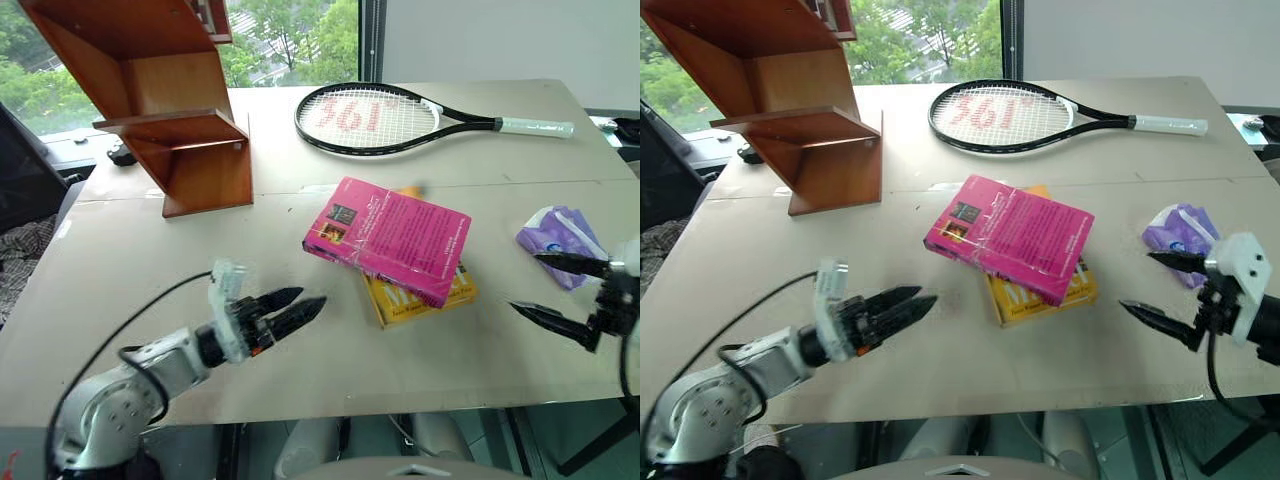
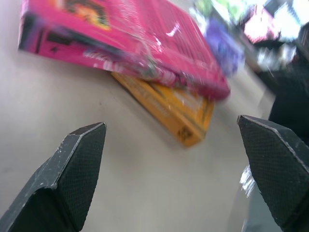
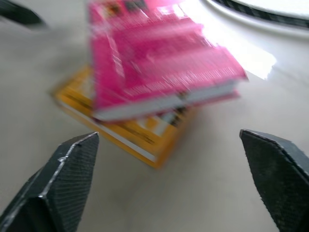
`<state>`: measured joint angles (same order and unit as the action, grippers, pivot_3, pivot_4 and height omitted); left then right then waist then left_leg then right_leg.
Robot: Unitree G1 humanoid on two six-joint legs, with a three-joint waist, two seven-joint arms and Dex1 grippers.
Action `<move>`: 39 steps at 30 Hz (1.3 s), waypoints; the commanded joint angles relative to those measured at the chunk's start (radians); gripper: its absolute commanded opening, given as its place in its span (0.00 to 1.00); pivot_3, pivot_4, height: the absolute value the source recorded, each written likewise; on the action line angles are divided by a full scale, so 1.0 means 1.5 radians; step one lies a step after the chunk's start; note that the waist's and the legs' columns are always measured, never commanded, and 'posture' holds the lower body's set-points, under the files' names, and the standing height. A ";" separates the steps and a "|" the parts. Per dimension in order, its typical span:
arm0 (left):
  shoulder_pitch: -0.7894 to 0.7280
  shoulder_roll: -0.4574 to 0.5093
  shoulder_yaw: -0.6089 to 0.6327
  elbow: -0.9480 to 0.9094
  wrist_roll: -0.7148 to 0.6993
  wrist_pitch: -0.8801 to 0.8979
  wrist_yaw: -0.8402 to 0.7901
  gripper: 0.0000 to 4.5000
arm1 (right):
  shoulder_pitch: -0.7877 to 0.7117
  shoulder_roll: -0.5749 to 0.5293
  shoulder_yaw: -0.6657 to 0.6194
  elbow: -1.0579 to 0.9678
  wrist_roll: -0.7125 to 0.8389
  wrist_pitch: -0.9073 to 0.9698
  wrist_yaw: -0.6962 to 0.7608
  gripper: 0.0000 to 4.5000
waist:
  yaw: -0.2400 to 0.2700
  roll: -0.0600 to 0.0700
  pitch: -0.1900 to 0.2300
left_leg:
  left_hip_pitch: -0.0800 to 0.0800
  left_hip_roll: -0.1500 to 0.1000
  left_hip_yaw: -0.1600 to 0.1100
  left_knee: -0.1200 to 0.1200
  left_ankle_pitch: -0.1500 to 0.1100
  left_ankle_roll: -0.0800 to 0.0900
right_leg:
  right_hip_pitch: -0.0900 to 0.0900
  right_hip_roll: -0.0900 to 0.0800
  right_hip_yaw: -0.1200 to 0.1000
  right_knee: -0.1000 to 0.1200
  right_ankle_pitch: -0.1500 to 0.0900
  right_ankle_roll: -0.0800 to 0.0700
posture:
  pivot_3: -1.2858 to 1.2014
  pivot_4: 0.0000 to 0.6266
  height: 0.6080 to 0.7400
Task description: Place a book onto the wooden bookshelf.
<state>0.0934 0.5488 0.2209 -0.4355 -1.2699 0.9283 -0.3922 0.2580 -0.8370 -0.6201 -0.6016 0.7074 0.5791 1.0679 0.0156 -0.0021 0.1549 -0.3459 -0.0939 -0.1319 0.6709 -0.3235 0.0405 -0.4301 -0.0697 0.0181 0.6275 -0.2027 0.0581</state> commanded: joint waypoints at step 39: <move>-0.250 -0.204 0.067 0.094 -0.209 -0.058 0.293 0.00 | -0.003 0.042 0.057 -0.074 0.048 -0.080 -0.098 1.00 | 0.015 -0.006 -0.004 | 0.000 0.000 0.000 0.006 0.000 0.000 | 0.002 0.001 0.002 0.001 0.000 0.001 | 0.52 0.24 1.00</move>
<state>-0.2455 0.2002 0.2901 -0.1770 -1.5887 0.8392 0.1207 0.2732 -0.7775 -0.5483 -0.7184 0.7814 0.4900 0.9281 0.0387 -0.0107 0.1496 -0.3468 -0.0944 -0.1317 0.6801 -0.3233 0.0395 -0.4283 -0.0684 0.0208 0.6301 -0.2023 0.0590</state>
